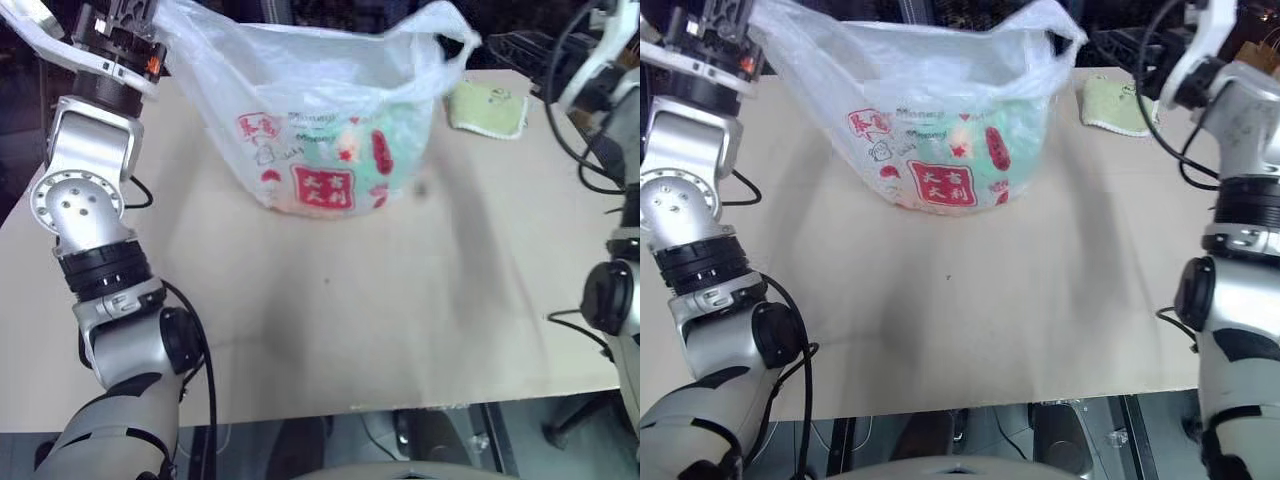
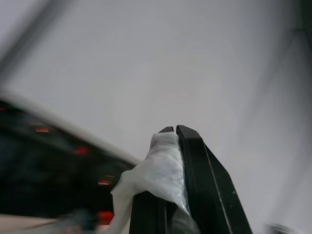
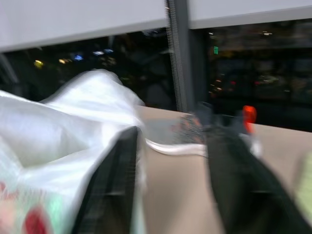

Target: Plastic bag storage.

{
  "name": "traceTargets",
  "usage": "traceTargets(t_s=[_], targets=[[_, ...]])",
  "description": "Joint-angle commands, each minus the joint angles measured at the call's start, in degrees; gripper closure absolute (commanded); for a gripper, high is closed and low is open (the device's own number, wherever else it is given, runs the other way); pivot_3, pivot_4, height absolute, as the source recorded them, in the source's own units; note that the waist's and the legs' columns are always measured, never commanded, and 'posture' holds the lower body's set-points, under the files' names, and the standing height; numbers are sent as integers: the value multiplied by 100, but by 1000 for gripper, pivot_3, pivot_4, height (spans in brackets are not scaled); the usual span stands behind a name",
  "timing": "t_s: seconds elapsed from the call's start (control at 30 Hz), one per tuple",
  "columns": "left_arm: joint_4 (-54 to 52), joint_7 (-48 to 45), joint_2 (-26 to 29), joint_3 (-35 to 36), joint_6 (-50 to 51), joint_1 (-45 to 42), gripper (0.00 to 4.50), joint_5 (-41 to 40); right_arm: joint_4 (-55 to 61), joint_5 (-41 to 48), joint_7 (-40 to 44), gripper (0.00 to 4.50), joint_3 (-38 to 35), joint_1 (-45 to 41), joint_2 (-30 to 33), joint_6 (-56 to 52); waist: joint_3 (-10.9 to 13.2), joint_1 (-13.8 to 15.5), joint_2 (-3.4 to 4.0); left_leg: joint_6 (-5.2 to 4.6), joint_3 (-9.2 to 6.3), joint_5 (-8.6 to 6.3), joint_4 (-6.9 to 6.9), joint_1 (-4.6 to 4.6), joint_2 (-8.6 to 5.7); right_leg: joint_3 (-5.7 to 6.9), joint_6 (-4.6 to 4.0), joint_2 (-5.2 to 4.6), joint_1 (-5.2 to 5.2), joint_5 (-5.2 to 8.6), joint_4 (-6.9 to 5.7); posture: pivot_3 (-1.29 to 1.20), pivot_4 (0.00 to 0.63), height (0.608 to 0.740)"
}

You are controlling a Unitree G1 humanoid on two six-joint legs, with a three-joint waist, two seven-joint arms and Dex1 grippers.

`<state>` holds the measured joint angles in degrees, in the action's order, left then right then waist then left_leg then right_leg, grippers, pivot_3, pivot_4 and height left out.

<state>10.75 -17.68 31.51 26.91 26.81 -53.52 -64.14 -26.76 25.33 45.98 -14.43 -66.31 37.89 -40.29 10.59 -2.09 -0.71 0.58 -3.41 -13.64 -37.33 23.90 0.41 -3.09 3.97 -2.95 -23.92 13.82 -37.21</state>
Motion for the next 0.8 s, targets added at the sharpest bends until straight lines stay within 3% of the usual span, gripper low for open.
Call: traceTargets(t_s=[0.03, 0.07, 0.13, 0.37, 0.43, 0.6, 0.7, 0.8], targets=[[-168, -373, 60, -83, -72, 91, 4240, 357, 1149, 354, 1014, 335, 380, 645, 530, -478, 0, -7, 0, 0, -1, 0, 2, 2, 1, 1, 0, 0, 2, 0, 6, 0, 150, 740], [-276, -527, 79, -151, 26, 272, 3954, 411, 1513, 522, 1346, 16, 496, 946, 679, -657, -1, -17, 0, 0, -2, 0, 6, 2, 1, 3, 1, -1, 3, 0, 11, 0, 150, 740], [-481, -705, 132, -168, 224, 589, 3176, 413, 1957, 804, 1634, 0, 502, 1349, 831, -886, -1, -57, 2, 0, 1, 0, 12, 0, 2, -1, 1, -2, 4, 0, 16, 0, 150, 740], [-1476, -928, 706, 589, 861, 1725, 69, -243, 2206, 911, 1292, 0, 139, 2292, 775, -847, 1, -90, -2, -20, -1, -12, -4, -9, 5, -5, 1, 1, -1, 0, -20, 0, 150, 740], [-1916, -1151, 1027, 850, 1255, 2182, 19, -646, 2275, 749, 1208, 0, 167, 2678, 788, -629, -2, -71, -6, -21, -1, -13, -7, -8, 6, -4, 1, 1, 0, 0, -23, 0, 150, 740], [-2485, -1637, 1876, 1688, 1907, 4295, 19, -346, 2513, 765, 1328, 0, 107, 3650, 801, -390, 0, -30, 5, -22, 13, -13, -5, -18, 3, -15, 2, -4, 2, 2, -29, 0, 150, 740], [-2789, -2287, 1971, 2079, 2149, 5639, 19, -223, 2661, 772, 1308, 0, 52, 4021, 691, -123, 1, -41, 4, -23, 10, -14, -7, -24, 6, -14, 1, -2, 2, 2, -43, 0, 150, 740], [-3155, -2592, 1724, 2047, 1841, 6917, 19, 500, 2762, 624, 1202, 0, 68, 4429, 494, 367, -3, -30, -1, -23, 11, -14, -8, -37, 10, -15, -1, 3, 12, 3, -46, 0, 150, 740]])
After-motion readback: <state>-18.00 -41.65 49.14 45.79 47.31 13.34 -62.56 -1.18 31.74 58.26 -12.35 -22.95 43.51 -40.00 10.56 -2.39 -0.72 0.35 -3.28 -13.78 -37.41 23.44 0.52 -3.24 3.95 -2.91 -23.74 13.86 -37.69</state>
